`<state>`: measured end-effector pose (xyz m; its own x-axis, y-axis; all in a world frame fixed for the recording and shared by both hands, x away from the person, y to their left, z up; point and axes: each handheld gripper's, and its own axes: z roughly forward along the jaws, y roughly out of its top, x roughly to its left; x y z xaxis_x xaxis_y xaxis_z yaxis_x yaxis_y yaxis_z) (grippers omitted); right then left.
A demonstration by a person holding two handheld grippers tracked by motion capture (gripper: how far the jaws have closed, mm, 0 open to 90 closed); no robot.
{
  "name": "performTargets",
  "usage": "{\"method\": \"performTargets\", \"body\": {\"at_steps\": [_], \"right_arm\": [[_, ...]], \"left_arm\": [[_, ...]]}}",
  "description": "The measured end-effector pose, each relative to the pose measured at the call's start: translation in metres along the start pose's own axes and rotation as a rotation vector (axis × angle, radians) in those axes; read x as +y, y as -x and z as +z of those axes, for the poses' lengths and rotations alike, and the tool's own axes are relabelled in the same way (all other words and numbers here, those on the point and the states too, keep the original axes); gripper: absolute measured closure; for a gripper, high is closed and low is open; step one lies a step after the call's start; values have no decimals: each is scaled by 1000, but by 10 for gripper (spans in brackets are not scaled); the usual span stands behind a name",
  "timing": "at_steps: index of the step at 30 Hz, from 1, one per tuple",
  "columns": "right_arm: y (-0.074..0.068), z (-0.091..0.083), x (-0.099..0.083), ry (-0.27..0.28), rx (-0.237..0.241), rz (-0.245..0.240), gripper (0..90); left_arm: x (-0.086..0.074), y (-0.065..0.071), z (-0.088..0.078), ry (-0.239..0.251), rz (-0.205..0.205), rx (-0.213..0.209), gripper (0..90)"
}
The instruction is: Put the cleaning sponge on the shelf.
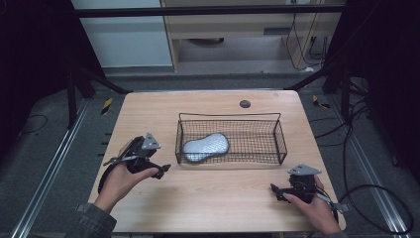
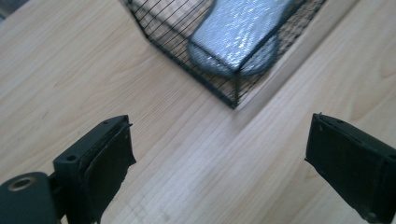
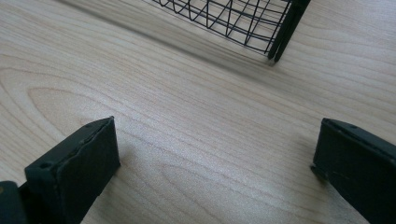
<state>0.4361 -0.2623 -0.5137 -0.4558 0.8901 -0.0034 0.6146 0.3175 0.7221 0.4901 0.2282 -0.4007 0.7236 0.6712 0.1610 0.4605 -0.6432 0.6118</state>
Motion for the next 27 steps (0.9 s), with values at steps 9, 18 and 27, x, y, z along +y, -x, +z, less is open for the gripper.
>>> {"method": "performTargets", "body": {"at_steps": [9, 18, 27], "right_arm": [[0, 0, 0, 0, -1, 1, 4], [0, 0, 0, 0, 0, 2, 4], [0, 0, 0, -1, -1, 2, 4]], "left_arm": [[-31, -31, 21, -33, -120, 18, 47], [-52, -45, 49, -42, -186, 16, 42], [-61, -56, 67, -47, -243, 41, 42]]}}
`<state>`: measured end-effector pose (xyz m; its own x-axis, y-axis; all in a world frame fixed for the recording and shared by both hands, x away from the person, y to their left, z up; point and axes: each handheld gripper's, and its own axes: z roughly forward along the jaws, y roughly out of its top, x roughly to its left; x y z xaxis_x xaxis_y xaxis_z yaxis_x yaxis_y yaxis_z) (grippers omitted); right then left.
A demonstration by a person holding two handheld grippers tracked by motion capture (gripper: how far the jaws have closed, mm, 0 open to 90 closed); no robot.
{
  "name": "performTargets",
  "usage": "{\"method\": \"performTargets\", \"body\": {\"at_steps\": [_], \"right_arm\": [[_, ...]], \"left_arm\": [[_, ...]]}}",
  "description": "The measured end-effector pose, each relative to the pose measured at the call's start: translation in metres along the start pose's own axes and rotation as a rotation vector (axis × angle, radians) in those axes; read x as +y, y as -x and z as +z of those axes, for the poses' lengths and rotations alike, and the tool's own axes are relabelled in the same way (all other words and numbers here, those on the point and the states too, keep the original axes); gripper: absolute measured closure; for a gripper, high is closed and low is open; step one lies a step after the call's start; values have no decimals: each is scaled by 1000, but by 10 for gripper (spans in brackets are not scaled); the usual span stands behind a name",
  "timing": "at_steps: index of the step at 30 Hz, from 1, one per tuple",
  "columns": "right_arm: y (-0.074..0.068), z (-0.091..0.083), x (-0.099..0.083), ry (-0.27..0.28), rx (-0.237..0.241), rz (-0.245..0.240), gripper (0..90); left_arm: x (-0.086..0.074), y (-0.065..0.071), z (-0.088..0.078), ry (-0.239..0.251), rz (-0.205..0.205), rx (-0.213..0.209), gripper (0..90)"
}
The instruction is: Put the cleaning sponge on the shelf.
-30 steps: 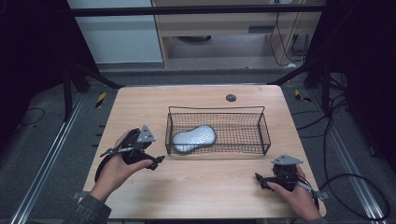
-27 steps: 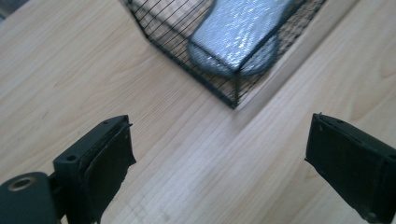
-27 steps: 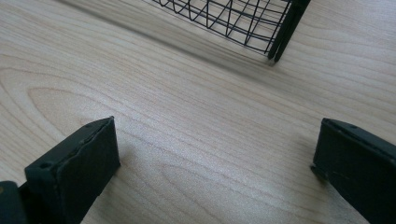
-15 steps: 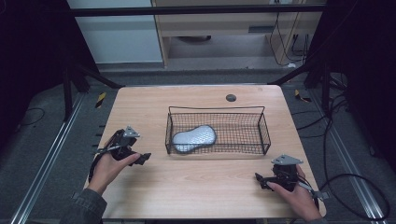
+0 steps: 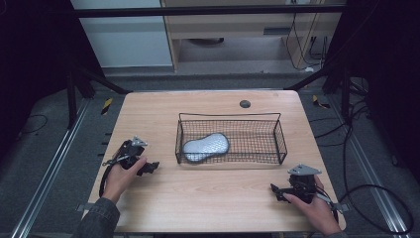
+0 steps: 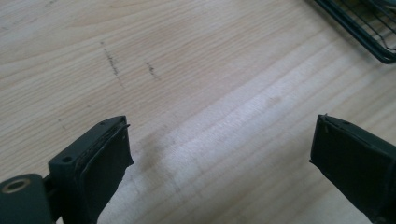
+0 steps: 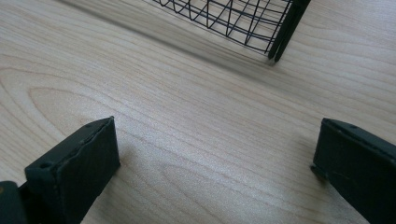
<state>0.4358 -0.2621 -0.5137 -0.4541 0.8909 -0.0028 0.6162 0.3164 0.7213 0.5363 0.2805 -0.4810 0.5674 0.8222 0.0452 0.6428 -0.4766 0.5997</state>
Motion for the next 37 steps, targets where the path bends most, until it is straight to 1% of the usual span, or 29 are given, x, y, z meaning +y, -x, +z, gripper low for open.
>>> {"method": "performTargets", "body": {"at_steps": [2, 4, 8, 10, 12, 15, 23, 30, 37], "right_arm": [[0, 0, 0, 1, 1, 0, 4], [0, 0, 0, 1, 1, 0, 4], [0, 0, 0, 1, 1, 0, 4], [0, 0, 0, 1, 1, 0, 4], [0, 0, 0, 1, 1, -1, 4], [0, 0, 0, 1, 2, -3, 4], [0, 0, 0, 1, 3, -4, 4], [0, 0, 0, 1, 4, -4, 4], [0, 0, 0, 1, 4, -4, 4]], "left_arm": [[0, -3, 4, 0, -14, 2, 42], [0, -6, 8, -3, -27, 13, 43], [0, -8, 14, 11, -56, 15, 44], [1, -9, 17, 12, -58, 24, 44], [1, -9, 20, 18, -66, 22, 44], [2, -9, 23, 38, -79, 29, 29], [2, -8, 27, 65, -77, 30, 1], [-4, -8, 30, 141, -89, 40, 0], [-4, -8, 30, 143, -89, 41, 0]]}}
